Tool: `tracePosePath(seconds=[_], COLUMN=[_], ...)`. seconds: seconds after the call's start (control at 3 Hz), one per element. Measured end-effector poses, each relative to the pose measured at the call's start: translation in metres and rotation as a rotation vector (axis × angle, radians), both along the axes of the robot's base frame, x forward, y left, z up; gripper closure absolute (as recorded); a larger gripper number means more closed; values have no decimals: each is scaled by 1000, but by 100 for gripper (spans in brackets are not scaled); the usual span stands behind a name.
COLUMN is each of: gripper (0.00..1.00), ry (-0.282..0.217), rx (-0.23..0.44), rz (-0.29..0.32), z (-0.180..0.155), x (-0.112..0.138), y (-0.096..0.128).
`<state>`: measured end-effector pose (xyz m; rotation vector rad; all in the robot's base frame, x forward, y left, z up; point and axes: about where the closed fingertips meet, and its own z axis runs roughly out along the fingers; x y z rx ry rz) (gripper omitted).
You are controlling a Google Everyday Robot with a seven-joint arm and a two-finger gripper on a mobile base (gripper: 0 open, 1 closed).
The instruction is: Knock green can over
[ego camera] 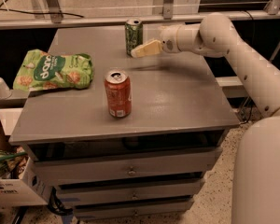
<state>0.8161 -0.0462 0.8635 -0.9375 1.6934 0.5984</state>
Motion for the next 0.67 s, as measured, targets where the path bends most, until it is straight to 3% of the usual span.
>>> tracePosePath(seconds=[0.67], gripper=[4], ry=[-1], rx=[-3], rz=[35], z=[1], x=[22], y=[34])
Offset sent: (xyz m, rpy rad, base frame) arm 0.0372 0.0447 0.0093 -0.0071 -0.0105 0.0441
